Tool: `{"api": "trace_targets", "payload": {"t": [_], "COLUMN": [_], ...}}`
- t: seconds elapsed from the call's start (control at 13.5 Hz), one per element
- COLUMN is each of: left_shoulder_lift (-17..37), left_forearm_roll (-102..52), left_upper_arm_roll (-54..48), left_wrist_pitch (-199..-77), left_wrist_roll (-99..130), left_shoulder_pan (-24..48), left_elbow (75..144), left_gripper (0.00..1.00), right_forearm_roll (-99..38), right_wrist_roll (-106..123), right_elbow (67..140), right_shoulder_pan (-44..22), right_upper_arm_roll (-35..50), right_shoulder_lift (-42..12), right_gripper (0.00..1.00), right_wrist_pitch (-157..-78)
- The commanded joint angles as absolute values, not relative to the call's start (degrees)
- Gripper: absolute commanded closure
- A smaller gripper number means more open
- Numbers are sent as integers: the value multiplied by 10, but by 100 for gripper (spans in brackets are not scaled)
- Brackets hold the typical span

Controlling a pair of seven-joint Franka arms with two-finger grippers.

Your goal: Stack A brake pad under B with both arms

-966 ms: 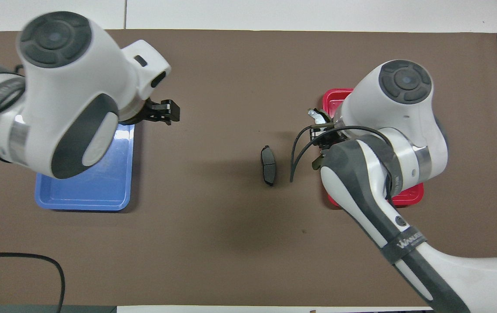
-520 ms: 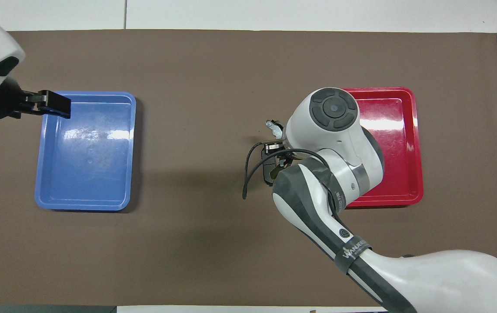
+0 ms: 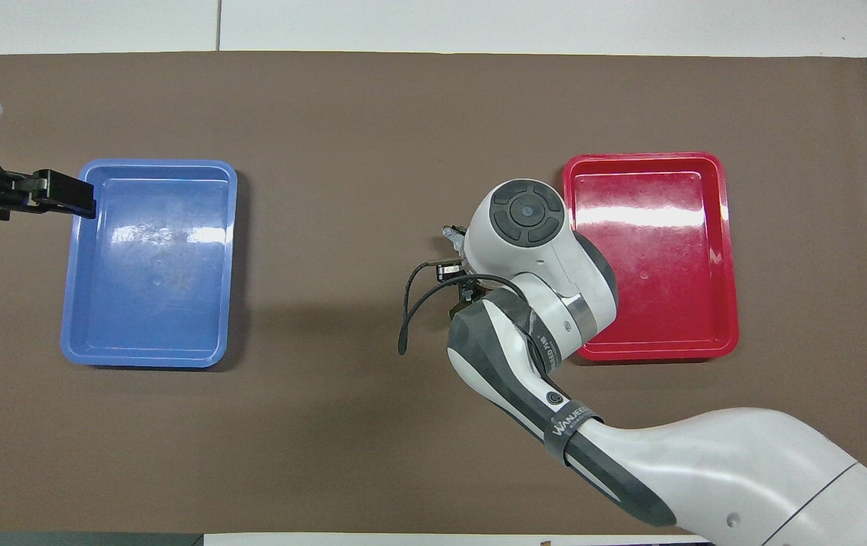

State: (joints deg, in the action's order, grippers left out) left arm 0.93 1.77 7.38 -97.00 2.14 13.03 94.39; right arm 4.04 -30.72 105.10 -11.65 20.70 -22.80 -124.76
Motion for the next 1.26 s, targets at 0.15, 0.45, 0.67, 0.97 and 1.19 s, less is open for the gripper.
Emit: {"api": "trace_targets", "payload": {"t": [0.15, 0.45, 0.67, 0.97, 1.19], "left_shoulder_lift": [-26, -30, -27, -24, -18], "left_forearm_roll": [10, 10, 10, 10, 10], "left_upper_arm_roll": [73, 73, 72, 25, -32], "left_wrist_pitch": [-991, -991, -992, -997, -978], "left_wrist_roll": [15, 15, 19, 24, 23], "left_shoulder_pan": [127, 120, 127, 91, 33], "left_elbow": [995, 1000, 997, 988, 959], "left_gripper": [0, 0, 0, 0, 0], "right_forearm_roll": [55, 67, 67, 66, 66], "right_wrist_roll": [-317, -315, -316, -320, -321], "right_elbow": [1068, 1083, 1087, 1095, 1094], "right_shoulder_pan": [-110, -109, -109, -109, -109], "right_upper_arm_roll": [214, 214, 214, 216, 217], "right_shoulder_lift": [-220, -215, -213, -211, -211], "right_gripper": [100, 100, 100, 98, 28], "right_wrist_pitch": [-1247, -1246, -1252, -1254, -1253]}}
